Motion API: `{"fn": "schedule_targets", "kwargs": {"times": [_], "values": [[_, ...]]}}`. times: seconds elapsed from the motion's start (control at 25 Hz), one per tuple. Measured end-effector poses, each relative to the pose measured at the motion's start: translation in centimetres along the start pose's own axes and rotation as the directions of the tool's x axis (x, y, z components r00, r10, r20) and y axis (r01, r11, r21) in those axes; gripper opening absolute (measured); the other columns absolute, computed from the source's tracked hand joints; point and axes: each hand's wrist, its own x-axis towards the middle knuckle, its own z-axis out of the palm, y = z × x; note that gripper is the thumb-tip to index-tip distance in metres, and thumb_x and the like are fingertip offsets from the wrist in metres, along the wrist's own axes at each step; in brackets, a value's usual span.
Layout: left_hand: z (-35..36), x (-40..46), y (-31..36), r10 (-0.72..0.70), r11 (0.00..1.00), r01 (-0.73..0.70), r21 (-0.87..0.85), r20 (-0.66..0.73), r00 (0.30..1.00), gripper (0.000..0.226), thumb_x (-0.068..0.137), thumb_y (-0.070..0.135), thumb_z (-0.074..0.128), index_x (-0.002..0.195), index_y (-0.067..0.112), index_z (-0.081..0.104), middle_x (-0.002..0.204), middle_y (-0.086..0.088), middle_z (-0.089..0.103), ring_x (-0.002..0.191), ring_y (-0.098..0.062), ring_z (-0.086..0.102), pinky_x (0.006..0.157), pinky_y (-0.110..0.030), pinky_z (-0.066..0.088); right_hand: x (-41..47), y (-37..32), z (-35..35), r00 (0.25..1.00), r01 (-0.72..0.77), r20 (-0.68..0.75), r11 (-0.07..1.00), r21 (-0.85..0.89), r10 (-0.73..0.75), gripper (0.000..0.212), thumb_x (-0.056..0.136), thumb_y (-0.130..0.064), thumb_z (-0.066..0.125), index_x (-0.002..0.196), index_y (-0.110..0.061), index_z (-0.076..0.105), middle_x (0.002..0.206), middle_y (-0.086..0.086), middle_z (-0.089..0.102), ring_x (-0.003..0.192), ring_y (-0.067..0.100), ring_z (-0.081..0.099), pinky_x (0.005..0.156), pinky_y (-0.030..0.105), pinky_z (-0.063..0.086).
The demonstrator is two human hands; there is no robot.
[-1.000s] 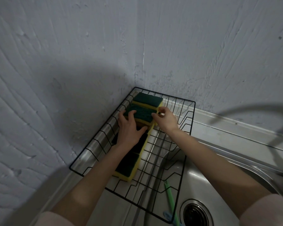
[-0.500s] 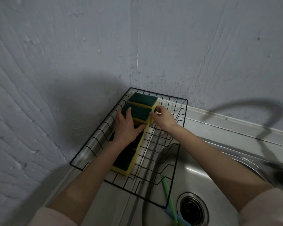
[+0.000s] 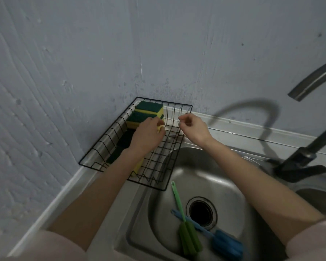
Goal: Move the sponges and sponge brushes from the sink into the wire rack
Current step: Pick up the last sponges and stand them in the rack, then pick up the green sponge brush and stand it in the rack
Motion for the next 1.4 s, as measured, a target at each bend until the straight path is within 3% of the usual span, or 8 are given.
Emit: {"fn": "schedule_targets", "kwargs": {"times": [0.24,0.4,0.56,0.76,1.0,1.16,1.32,1.4], "values": [[1.8,-2.9,4.9,0.042,0.998,-0.042,-0.041,0.008,0.999,0.022,0.089,0.018,0.047,0.101,0.010,0.064,0.101,-0.010,0.069,0.088,-0.020,0.062,0.081,-0.031,0.049,-4.1,2.9,-4.2,1.000,-0.004,-0.026,0.999,-0.034,0.003,0.024,0.086,-0.013,0.051,0.108,-0.009,0.060,0.109,0.013,0.065,0.100,0.026,0.060,0.078,0.020,0.038],[3.9,-4.6,7.9,0.070,0.996,-0.068,-0.064,0.037,0.997,0.021,0.089,0.016,0.047,0.098,0.010,0.064,0.087,-0.004,0.065,0.068,-0.008,0.052,0.063,-0.010,0.038,-6.3,5.6,-6.6,1.000,-0.015,-0.018,0.999,-0.042,0.014,0.022,0.086,-0.012,0.053,0.105,-0.006,0.061,0.099,0.008,0.065,0.094,0.024,0.060,0.072,0.019,0.037],[6.3,-6.3,9.7,0.088,0.993,-0.077,-0.094,0.109,0.990,0.022,0.089,0.012,0.047,0.100,0.008,0.066,0.096,-0.013,0.070,0.089,-0.024,0.063,0.082,-0.028,0.045,-8.0,8.8,-7.2,0.998,-0.053,0.041,0.998,-0.022,0.054,0.019,0.087,-0.009,0.051,0.102,-0.005,0.062,0.095,0.010,0.065,0.084,0.016,0.053,0.061,0.018,0.036],[9.9,-8.0,7.8,-0.041,0.997,0.055,-0.048,0.265,0.963,0.024,0.087,0.016,0.049,0.106,0.012,0.064,0.108,-0.011,0.068,0.100,-0.024,0.061,0.088,-0.032,0.046,-9.5,12.1,-5.7,0.983,-0.079,0.156,0.988,-0.133,0.099,0.024,0.086,-0.017,0.053,0.108,-0.013,0.063,0.110,0.010,0.067,0.103,0.022,0.060,0.081,0.021,0.039],[14.7,-10.4,2.9,-0.301,0.950,0.305,0.071,0.475,0.827,0.029,0.088,0.017,0.050,0.114,0.009,0.058,0.121,-0.012,0.061,0.112,-0.023,0.056,0.095,-0.032,0.044,-9.8,15.1,-1.6,0.934,-0.135,0.307,0.976,-0.174,0.184,0.024,0.085,-0.019,0.055,0.107,-0.012,0.062,0.113,0.010,0.066,0.105,0.022,0.059,0.078,0.020,0.039],[17.5,-10.9,-0.7,-0.433,0.896,0.407,0.180,0.563,0.704,0.028,0.088,0.020,0.049,0.110,0.005,0.060,0.119,-0.016,0.062,0.110,-0.028,0.057,0.092,-0.034,0.046,-10.2,17.6,1.0,0.877,-0.214,0.404,0.965,-0.154,0.259,0.023,0.087,-0.015,0.053,0.108,-0.009,0.059,0.117,0.011,0.063,0.107,0.022,0.056,0.072,0.009,0.033],[19.8,-11.2,-3.7,-0.516,0.850,0.445,0.281,0.610,0.601,0.031,0.087,0.024,0.050,0.108,0.004,0.062,0.120,-0.018,0.061,0.111,-0.031,0.056,0.089,-0.032,0.045,-11.0,20.1,3.5,0.774,-0.227,0.526,0.930,-0.288,0.352,0.030,0.087,-0.018,0.052,0.111,-0.001,0.057,0.119,0.016,0.062,0.111,0.029,0.055,0.085,0.027,0.044],[20.8,-11.6,-4.5,-0.545,0.830,0.471,0.299,0.616,0.569,0.032,0.085,0.025,0.052,0.108,0.006,0.063,0.120,-0.018,0.062,0.112,-0.030,0.056,0.087,-0.030,0.045,-11.7,21.2,4.7,0.723,-0.254,0.559,0.909,-0.332,0.406,0.033,0.086,-0.020,0.052,0.113,-0.001,0.056,0.120,0.018,0.060,0.111,0.030,0.055,0.085,0.029,0.045]]}}
